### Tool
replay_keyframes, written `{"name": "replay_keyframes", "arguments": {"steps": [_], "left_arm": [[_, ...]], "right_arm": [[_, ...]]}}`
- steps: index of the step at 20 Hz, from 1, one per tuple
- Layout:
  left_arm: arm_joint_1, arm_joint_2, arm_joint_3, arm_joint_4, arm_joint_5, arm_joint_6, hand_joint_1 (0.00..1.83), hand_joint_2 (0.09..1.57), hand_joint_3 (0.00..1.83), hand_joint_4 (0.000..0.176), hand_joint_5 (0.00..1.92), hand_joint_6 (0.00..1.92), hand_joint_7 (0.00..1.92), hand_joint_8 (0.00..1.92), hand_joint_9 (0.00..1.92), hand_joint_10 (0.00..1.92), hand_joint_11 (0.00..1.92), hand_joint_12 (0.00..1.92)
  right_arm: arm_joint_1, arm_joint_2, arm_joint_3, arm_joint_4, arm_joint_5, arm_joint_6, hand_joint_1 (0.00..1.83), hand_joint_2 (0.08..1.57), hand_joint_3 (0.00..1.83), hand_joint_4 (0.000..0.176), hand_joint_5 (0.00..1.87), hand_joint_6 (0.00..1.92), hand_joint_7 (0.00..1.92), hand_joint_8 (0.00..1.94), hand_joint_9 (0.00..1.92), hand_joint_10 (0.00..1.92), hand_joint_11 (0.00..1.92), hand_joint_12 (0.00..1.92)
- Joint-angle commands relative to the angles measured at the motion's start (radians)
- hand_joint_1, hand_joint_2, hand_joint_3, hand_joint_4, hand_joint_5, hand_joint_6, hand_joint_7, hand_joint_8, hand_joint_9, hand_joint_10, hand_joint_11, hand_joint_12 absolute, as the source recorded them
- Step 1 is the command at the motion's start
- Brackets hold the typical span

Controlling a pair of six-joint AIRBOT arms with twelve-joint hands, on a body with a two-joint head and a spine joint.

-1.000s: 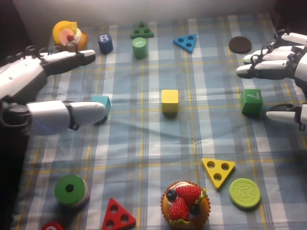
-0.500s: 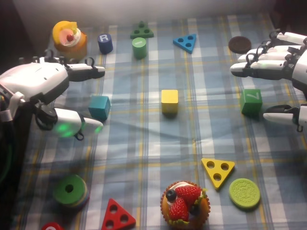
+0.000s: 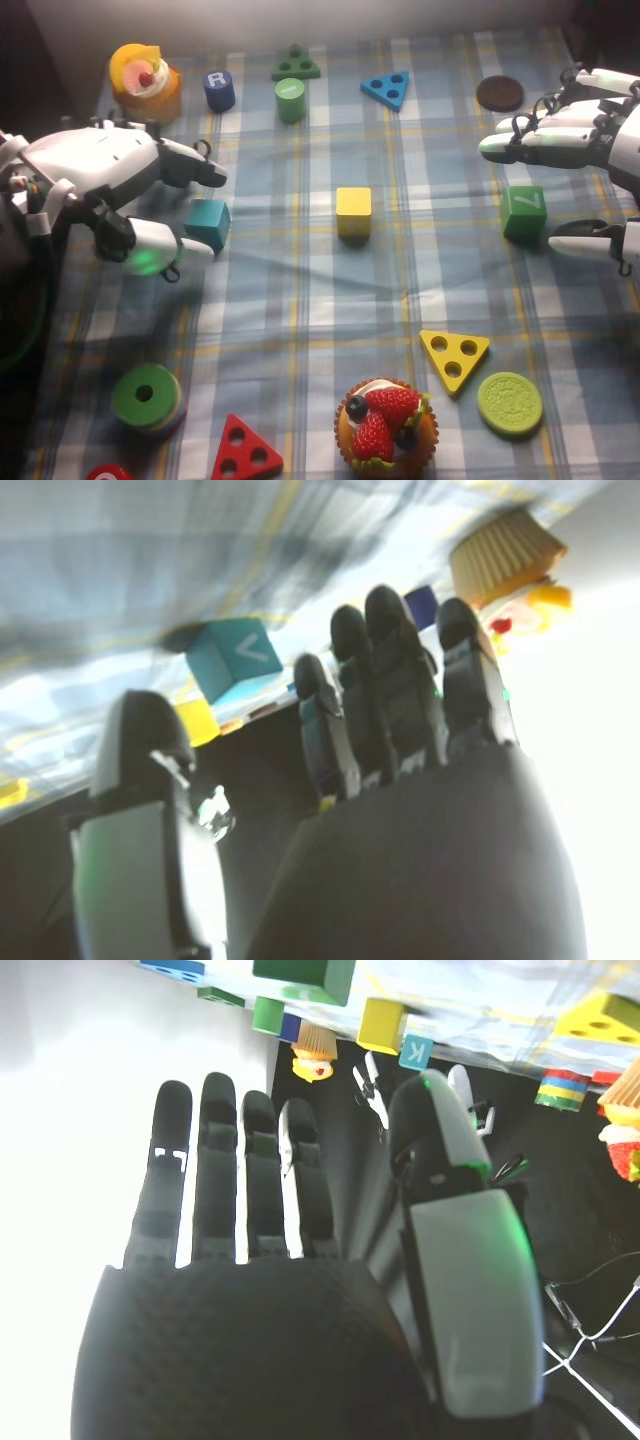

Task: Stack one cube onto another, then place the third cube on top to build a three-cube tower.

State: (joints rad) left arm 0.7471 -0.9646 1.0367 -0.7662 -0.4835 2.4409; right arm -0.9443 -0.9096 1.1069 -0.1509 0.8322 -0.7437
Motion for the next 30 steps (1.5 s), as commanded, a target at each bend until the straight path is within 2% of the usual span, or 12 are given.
{"name": "replay_keyframes", "arguments": {"steps": [1, 3, 7, 13, 15, 18, 19, 21, 24, 25, 27, 30], "left_arm": [[-0.014, -0.006, 0.008, 0.022, -0.072, 0.002, 0.84, 1.03, 0.00, 0.153, 0.70, 0.00, 0.65, 0.00, 0.54, 0.00, 0.09, 0.17], [-0.017, -0.012, 0.014, 0.019, -0.070, 0.002, 0.91, 1.01, 0.00, 0.119, 0.78, 0.01, 0.71, 0.00, 0.57, 0.00, 0.11, 0.15], [-0.018, -0.013, 0.019, 0.012, -0.066, 0.002, 1.00, 1.02, 0.00, 0.089, 0.83, 0.02, 0.73, 0.01, 0.58, 0.00, 0.11, 0.13], [-0.018, -0.029, 0.028, -0.002, -0.066, 0.002, 0.96, 1.02, 0.00, 0.088, 0.86, 0.01, 0.74, 0.01, 0.61, 0.01, 0.13, 0.12], [-0.018, -0.033, 0.031, -0.006, -0.066, 0.002, 0.95, 1.00, 0.00, 0.063, 0.87, 0.01, 0.76, 0.01, 0.62, 0.01, 0.15, 0.13], [-0.020, -0.040, 0.037, -0.015, -0.071, 0.002, 0.95, 1.02, 0.00, 0.064, 0.90, 0.02, 0.80, 0.02, 0.63, 0.01, 0.16, 0.13], [-0.022, -0.044, 0.039, -0.016, -0.072, 0.002, 1.02, 1.11, 0.00, 0.154, 1.02, 0.67, 0.86, 0.00, 0.69, 0.00, 0.19, 0.13], [-0.026, -0.046, 0.041, -0.016, -0.071, 0.002, 1.02, 1.10, 0.00, 0.176, 1.00, 0.93, 0.96, 0.02, 0.77, 0.02, 0.22, 0.13], [-0.030, -0.047, 0.042, -0.019, -0.072, 0.002, 1.03, 1.09, 0.00, 0.176, 1.02, 0.90, 1.00, 0.02, 0.81, 0.02, 0.24, 0.14], [-0.031, -0.048, 0.042, -0.019, -0.072, 0.002, 1.21, 1.05, 0.01, 0.000, 1.36, 0.24, 0.99, 0.78, 0.84, 0.03, 0.26, 0.14], [-0.032, -0.051, 0.042, -0.023, -0.075, 0.002, 1.22, 1.12, 0.00, 0.000, 1.12, 0.71, 0.86, 1.20, 0.85, 0.01, 0.24, 0.15], [-0.034, -0.044, 0.015, -0.014, -0.109, 0.001, 1.21, 1.13, 0.00, 0.004, 1.05, 0.83, 0.87, 1.19, 0.84, 0.01, 0.24, 0.14]], "right_arm": [[0.012, 0.002, 0.002, 0.021, 0.115, 0.005, 0.80, 1.25, 0.00, 0.000, 0.33, 0.00, 0.37, 0.00, 0.41, 0.00, 0.02, 1.09], [0.012, 0.002, 0.002, 0.021, 0.115, 0.006, 0.76, 1.27, 0.01, 0.000, 0.33, 0.00, 0.36, 0.00, 0.40, 0.00, 0.02, 1.09], [0.012, 0.003, 0.002, 0.021, 0.114, 0.011, 0.76, 1.29, 0.01, 0.000, 0.32, 0.00, 0.37, 0.00, 0.42, 0.01, 0.04, 1.10], [0.011, 0.003, 0.002, 0.021, 0.114, 0.014, 0.70, 1.32, 0.00, 0.000, 0.30, 0.00, 0.37, 0.00, 0.44, 0.01, 0.03, 1.17], [0.011, 0.003, 0.002, 0.021, 0.114, 0.015, 0.68, 1.31, 0.00, 0.000, 0.31, 0.00, 0.37, 0.00, 0.43, 0.00, 0.00, 1.26], [0.010, 0.004, 0.002, 0.021, 0.114, 0.017, 0.68, 1.31, 0.00, 0.000, 0.30, 0.00, 0.35, 0.00, 0.41, 0.00, 0.00, 1.21], [0.010, 0.004, 0.002, 0.022, 0.114, 0.017, 0.68, 1.31, 0.00, 0.000, 0.31, 0.00, 0.35, 0.00, 0.41, 0.00, 0.00, 1.20], [0.009, 0.004, 0.002, 0.023, 0.114, 0.017, 0.70, 1.32, 0.00, 0.000, 0.30, 0.00, 0.34, 0.00, 0.39, 0.00, 0.00, 1.19], [0.006, 0.004, 0.002, 0.027, 0.114, 0.017, 0.74, 1.31, 0.00, 0.000, 0.31, 0.00, 0.35, 0.00, 0.40, 0.01, 0.00, 1.19], [0.004, 0.004, 0.002, 0.029, 0.114, 0.018, 0.77, 1.31, 0.00, 0.000, 0.31, 0.00, 0.36, 0.00, 0.41, 0.01, 0.00, 1.22], [0.001, 0.004, 0.001, 0.033, 0.114, 0.019, 0.72, 1.31, 0.00, 0.000, 0.30, 0.00, 0.35, 0.00, 0.41, 0.00, 0.00, 1.21], [-0.004, 0.005, -0.001, 0.038, 0.115, 0.019, 0.72, 1.32, 0.00, 0.000, 0.32, 0.00, 0.37, 0.01, 0.45, 0.01, 0.01, 1.22]]}}
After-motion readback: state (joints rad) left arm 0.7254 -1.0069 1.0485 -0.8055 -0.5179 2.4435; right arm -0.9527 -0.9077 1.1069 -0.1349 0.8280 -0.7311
